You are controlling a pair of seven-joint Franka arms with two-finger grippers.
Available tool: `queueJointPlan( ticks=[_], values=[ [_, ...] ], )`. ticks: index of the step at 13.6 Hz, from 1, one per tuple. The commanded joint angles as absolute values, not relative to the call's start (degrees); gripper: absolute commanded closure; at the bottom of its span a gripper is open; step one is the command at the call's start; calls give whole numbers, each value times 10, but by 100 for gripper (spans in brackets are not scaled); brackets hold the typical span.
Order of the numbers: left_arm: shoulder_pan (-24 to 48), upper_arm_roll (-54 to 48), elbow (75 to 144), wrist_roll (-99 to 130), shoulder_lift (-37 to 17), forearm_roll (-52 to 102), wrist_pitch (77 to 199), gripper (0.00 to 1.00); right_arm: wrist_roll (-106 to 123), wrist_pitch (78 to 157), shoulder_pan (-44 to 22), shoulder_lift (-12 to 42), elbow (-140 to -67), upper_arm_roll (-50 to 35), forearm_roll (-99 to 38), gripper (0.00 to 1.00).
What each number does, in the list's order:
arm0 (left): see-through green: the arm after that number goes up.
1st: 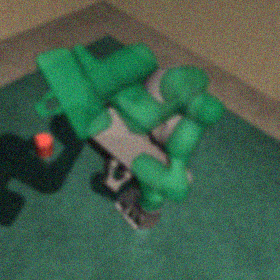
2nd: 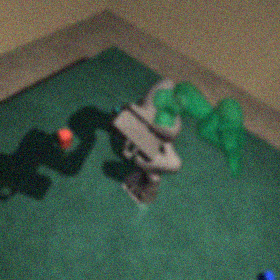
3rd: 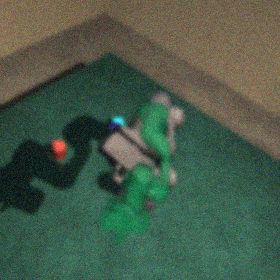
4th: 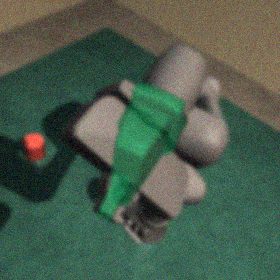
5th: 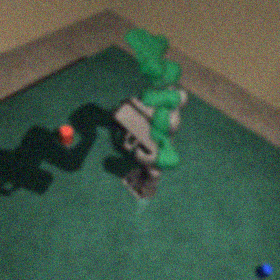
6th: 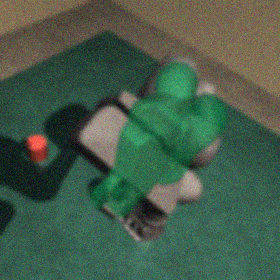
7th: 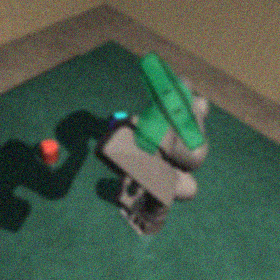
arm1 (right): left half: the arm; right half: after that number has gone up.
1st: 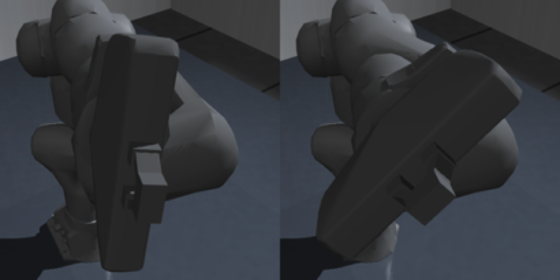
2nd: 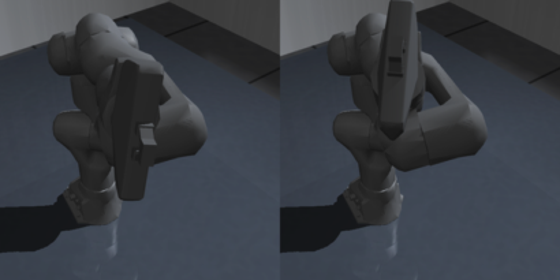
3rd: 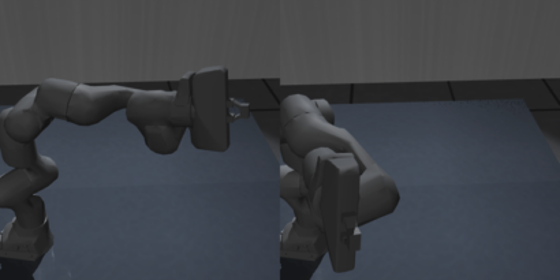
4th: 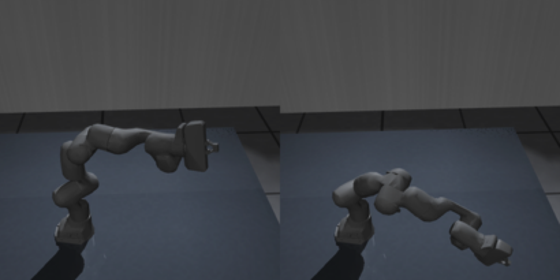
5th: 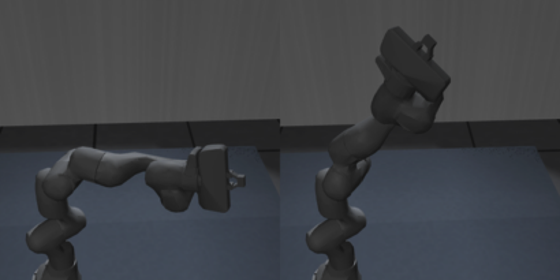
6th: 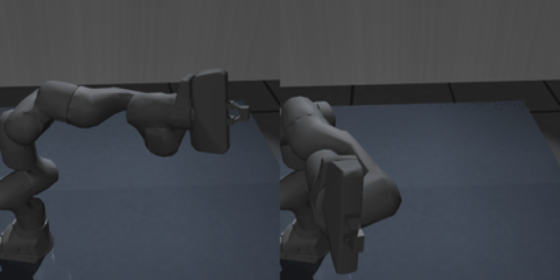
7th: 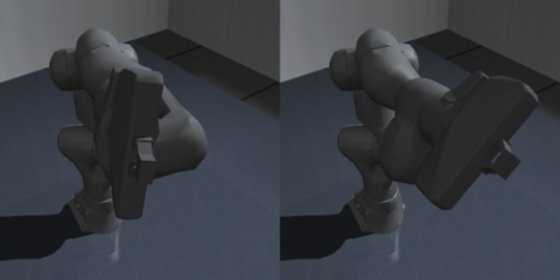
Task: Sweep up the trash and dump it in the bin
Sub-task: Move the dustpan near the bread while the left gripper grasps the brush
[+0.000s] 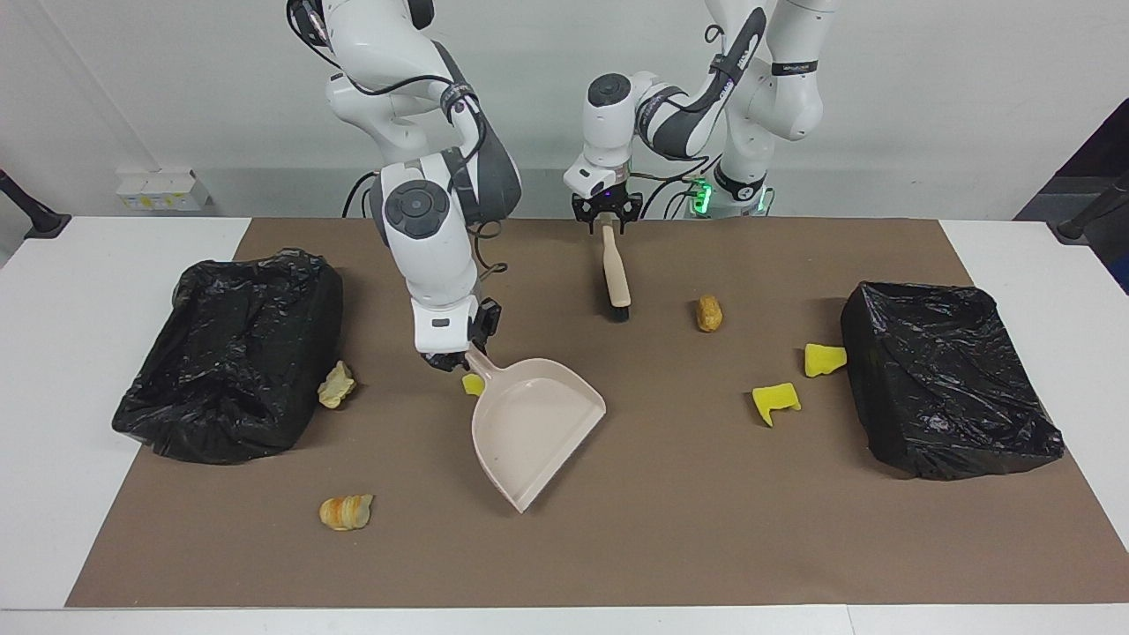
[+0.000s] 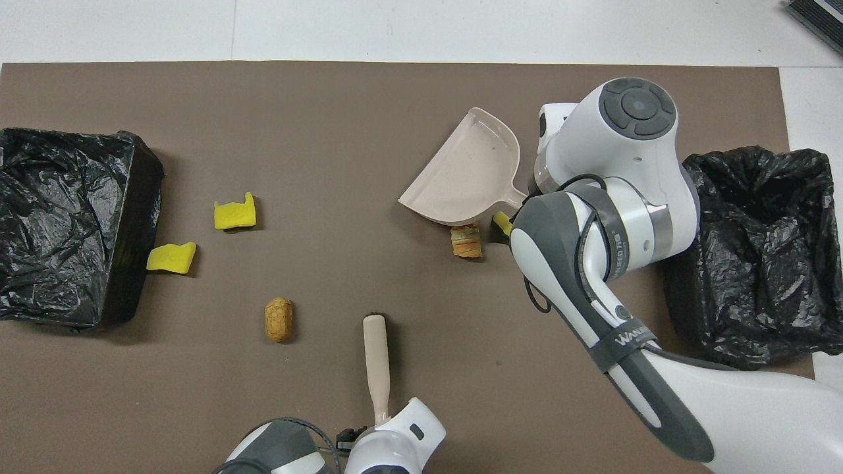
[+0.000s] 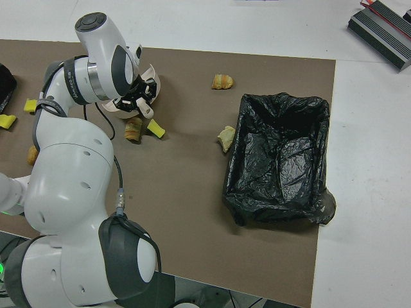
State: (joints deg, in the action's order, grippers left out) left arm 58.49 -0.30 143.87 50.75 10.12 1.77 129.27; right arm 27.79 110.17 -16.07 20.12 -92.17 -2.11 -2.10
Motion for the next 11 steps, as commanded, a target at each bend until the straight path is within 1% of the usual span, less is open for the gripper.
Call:
queueJointPlan(
  ticks=[1, 2, 5, 8, 11],
  values=[
    [592, 8, 1443, 511, 106, 25, 1296, 100, 301, 1109, -151, 184, -933, -25, -37, 100],
    [589, 11, 1435, 507, 111, 24, 1286, 100, 306, 1104, -149, 184, -926, -25, -37, 100],
    [535, 13, 1372, 505, 112, 17, 1189, 100, 337, 1102, -143, 182, -925, -26, -37, 100],
    [444, 13, 1315, 504, 120, -22, 1140, 100, 421, 1101, -156, 178, -932, -26, -37, 100],
    [369, 13, 1306, 485, 111, -67, 1129, 100, 439, 1100, -196, 163, -954, -26, -34, 100]
  ],
)
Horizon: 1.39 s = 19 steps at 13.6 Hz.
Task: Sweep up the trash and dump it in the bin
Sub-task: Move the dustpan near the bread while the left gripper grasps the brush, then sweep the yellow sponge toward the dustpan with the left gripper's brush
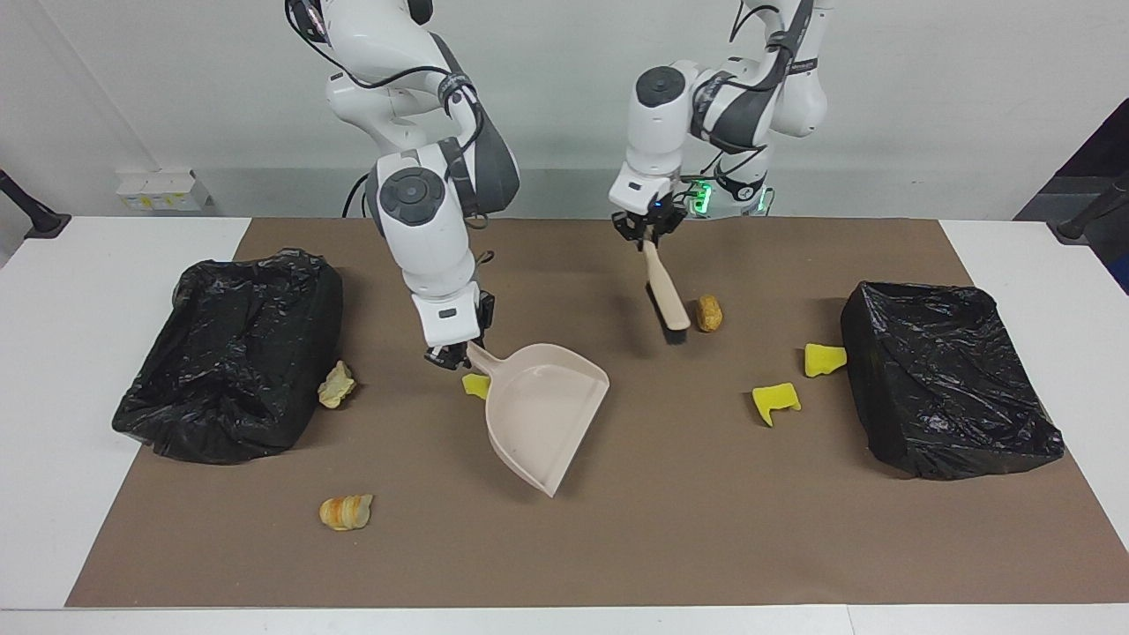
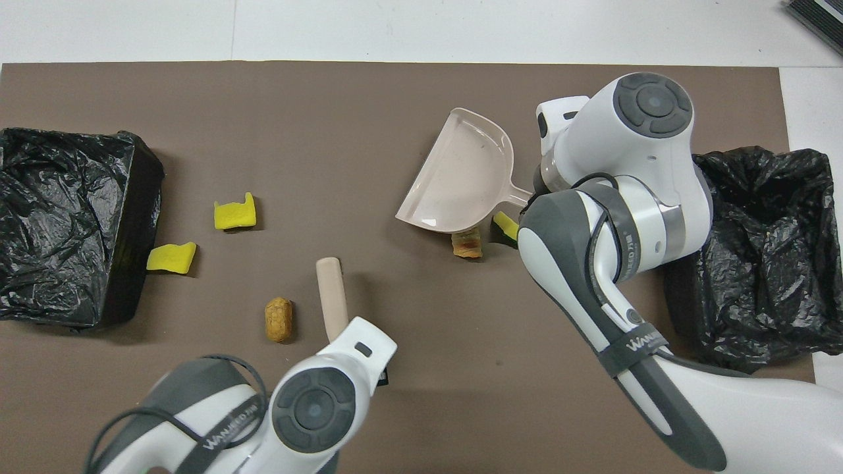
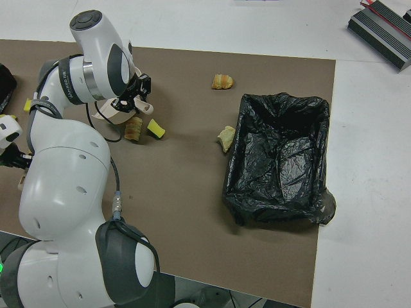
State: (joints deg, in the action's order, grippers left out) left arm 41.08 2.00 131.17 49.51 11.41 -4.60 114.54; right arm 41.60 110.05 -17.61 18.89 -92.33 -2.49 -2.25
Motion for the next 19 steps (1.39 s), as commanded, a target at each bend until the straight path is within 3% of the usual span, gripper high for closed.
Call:
queueJointPlan(
  ticks=[1, 3, 6, 10, 19],
  values=[
    [336, 13, 1306, 463, 109, -80, 1115, 100, 444, 1102, -213, 163, -961, -26, -34, 100],
    [290, 13, 1306, 405, 107, -126, 1086, 100, 439, 1110, -254, 167, -969, -26, -23, 100],
    [258, 13, 1310, 396, 87, -178, 1059, 100, 468, 1117, -263, 157, -1004, -26, -17, 100],
    [211, 13, 1312, 400, 57, -232, 1054, 100, 552, 1210, -271, 106, -1123, -26, -14, 100],
    [192, 10, 1358, 391, 69, -265, 1065, 100, 605, 1231, -272, 125, -1135, -25, 43, 100]
  ],
)
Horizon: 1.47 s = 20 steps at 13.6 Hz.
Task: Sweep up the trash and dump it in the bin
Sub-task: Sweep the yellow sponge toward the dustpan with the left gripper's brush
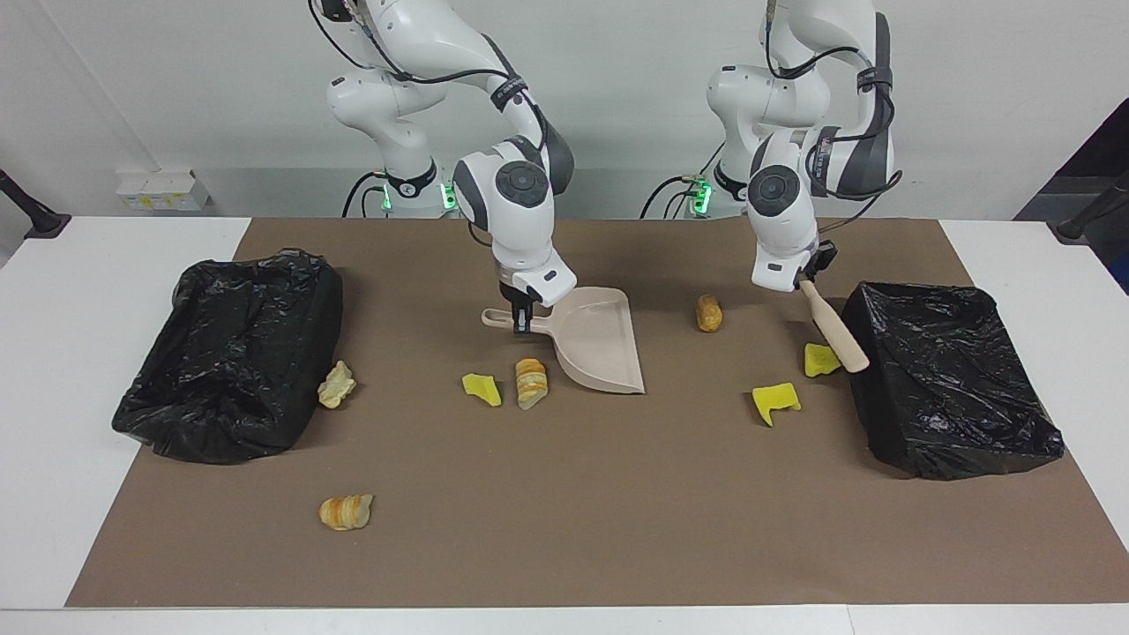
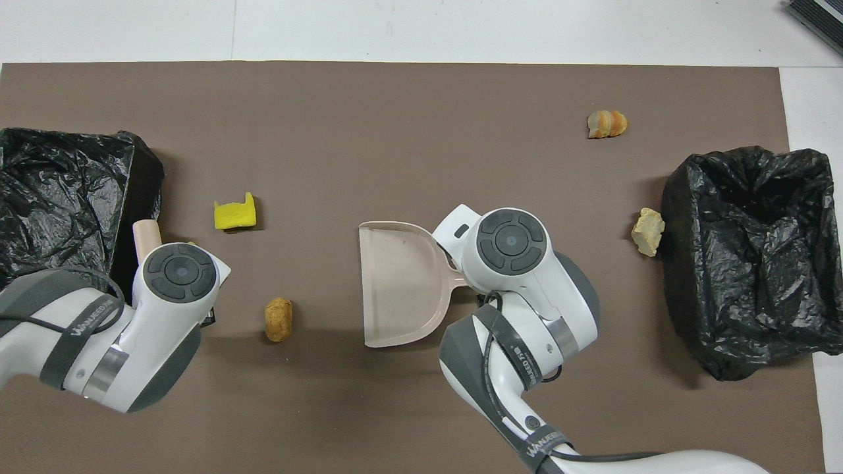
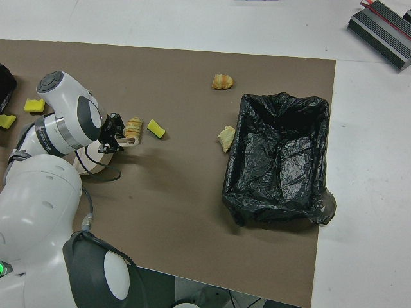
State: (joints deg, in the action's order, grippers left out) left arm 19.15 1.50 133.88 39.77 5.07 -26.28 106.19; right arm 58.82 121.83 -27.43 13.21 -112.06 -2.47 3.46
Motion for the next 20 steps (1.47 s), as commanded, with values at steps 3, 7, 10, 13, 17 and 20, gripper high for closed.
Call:
queueJointPlan(
  ticks=[3, 7, 10, 13, 17, 20],
  values=[
    [199, 7, 1359, 349, 63, -191, 1091, 100, 605, 1230, -272, 125, -1135, -25, 43, 100],
    [265, 7, 1353, 295, 57, -100, 1155, 100, 606, 1230, -269, 125, -1135, -25, 47, 100],
    [314, 7, 1347, 294, 54, -95, 1172, 100, 606, 1231, -268, 126, -1135, -25, 51, 100],
    [353, 6, 1346, 277, 54, -48, 1213, 100, 606, 1230, -268, 126, -1135, -25, 55, 100],
    [420, 6, 1336, 272, 55, 9, 1224, 100, 606, 1228, -268, 127, -1133, -25, 59, 100],
    [436, 6, 1307, 263, 52, 90, 1223, 100, 606, 1223, -268, 127, -1133, -25, 65, 100]
  ],
)
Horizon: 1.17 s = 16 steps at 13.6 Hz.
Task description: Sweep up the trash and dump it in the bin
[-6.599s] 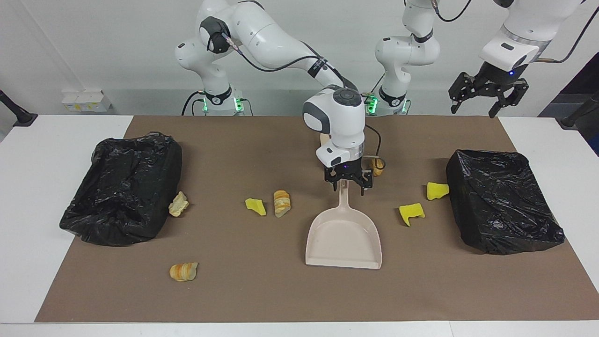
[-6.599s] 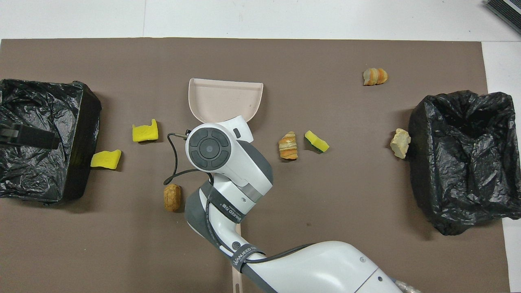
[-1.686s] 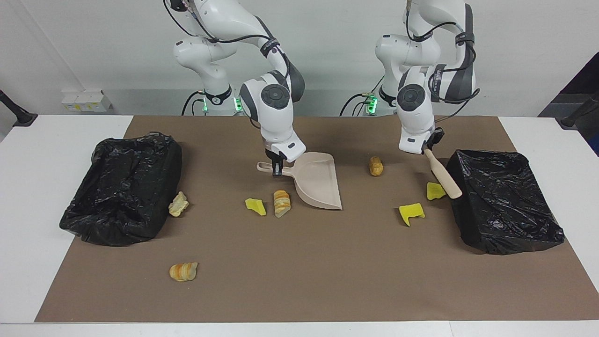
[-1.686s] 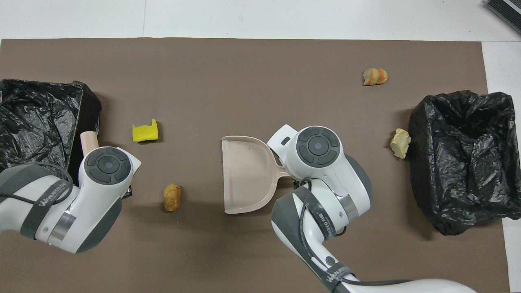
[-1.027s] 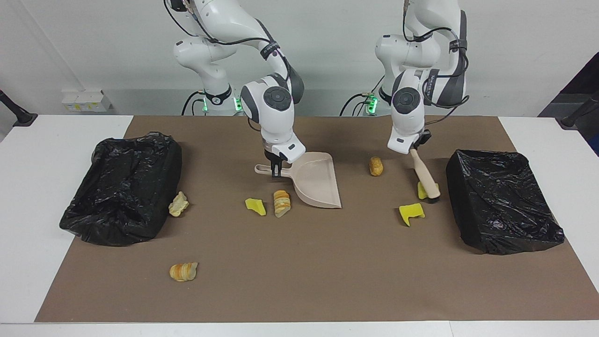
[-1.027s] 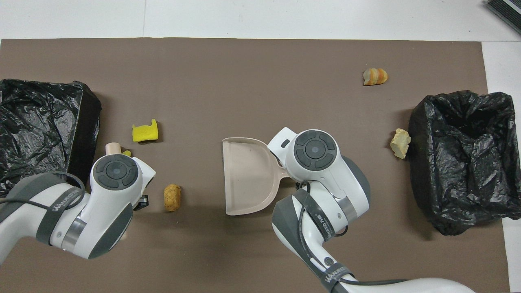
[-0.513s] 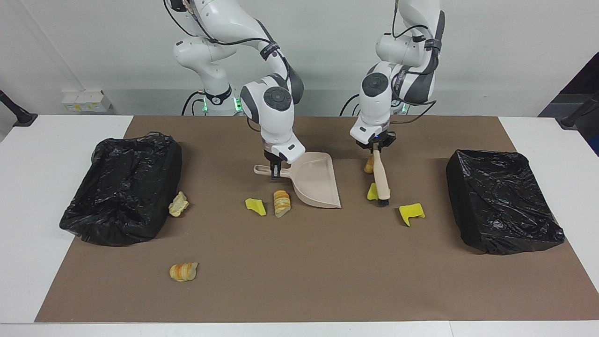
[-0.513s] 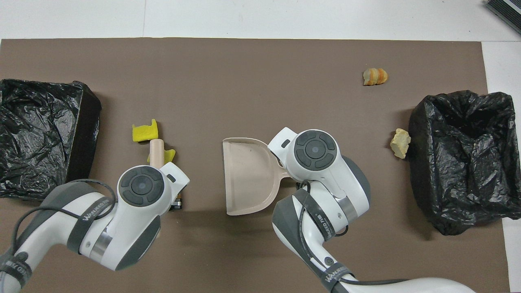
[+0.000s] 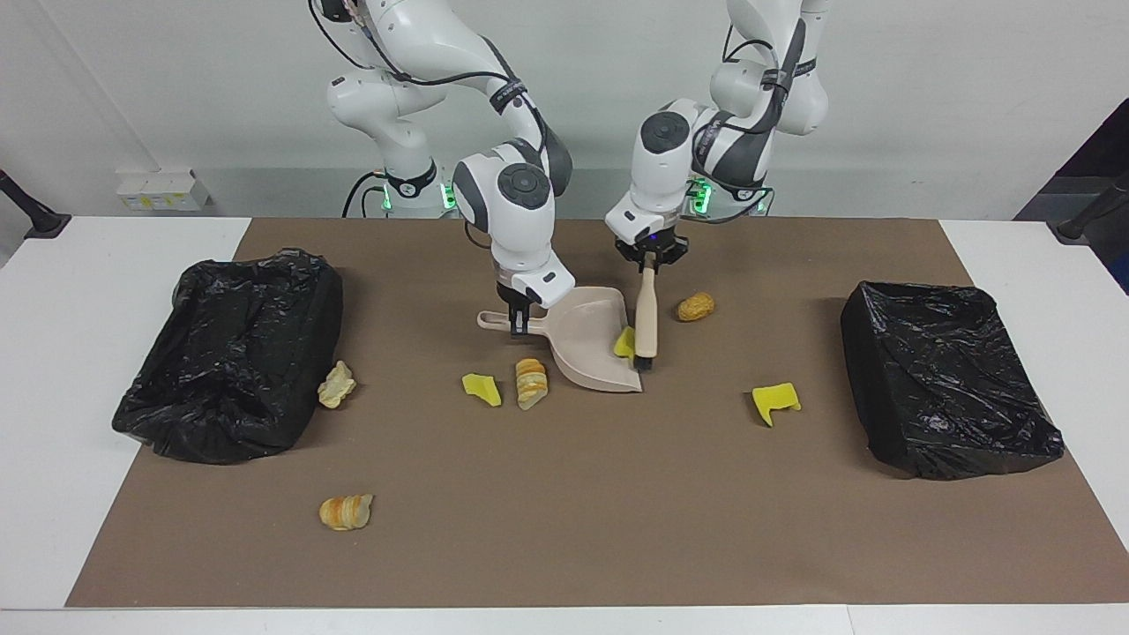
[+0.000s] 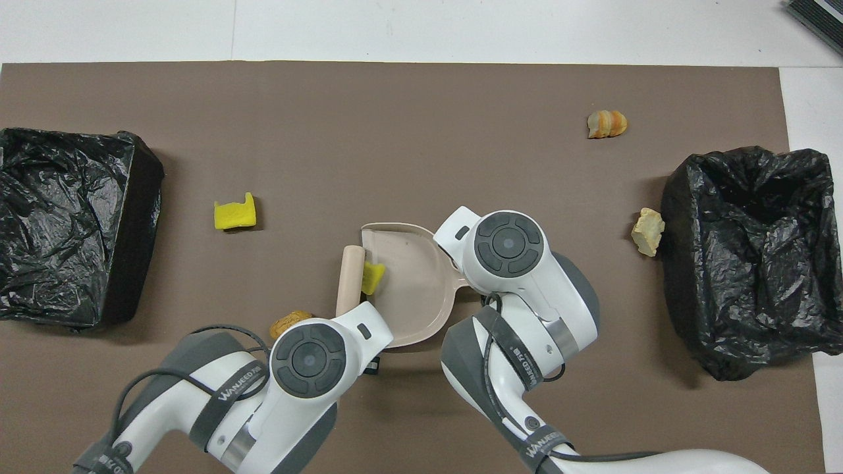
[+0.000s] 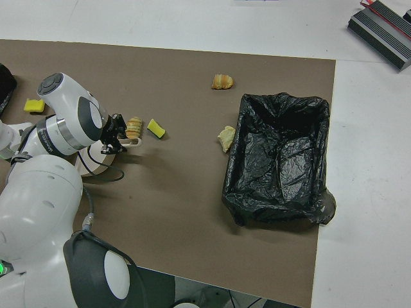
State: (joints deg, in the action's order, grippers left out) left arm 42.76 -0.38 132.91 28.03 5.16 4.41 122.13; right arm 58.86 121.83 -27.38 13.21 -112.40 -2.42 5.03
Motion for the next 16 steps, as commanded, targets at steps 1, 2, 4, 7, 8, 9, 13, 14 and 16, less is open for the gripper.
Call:
queueJointPlan(
  ticks=[1, 2, 4, 7, 8, 9, 13, 14, 16],
  values=[
    [432, 9, 1289, 265, 53, 122, 1217, 100, 606, 1222, -268, 127, -1133, -25, 70, 100],
    [429, 11, 1282, 270, 60, 126, 1212, 100, 606, 1222, -266, 127, -1133, -25, 71, 100],
    [405, 14, 1282, 298, 82, 127, 1178, 100, 606, 1223, -265, 127, -1133, -25, 72, 100],
    [373, 14, 1302, 332, 120, 127, 1099, 100, 606, 1223, -264, 127, -1134, -25, 76, 100],
    [371, 15, 1312, 332, 126, 126, 1097, 100, 606, 1223, -264, 127, -1135, -25, 79, 100],
    [367, 15, 1322, 339, 134, 125, 1091, 100, 606, 1223, -263, 127, -1135, -25, 79, 100],
    [331, 16, 1357, 345, 165, 69, 1032, 100, 605, 1225, -263, 127, -1135, -25, 79, 100],
    [322, 16, 1381, 343, 184, 62, 1034, 100, 605, 1223, -264, 127, -1135, -25, 79, 100],
    [289, 16, 1410, 350, 204, 48, 1032, 100, 605, 1224, -264, 127, -1135, -25, 80, 100]
  ],
)
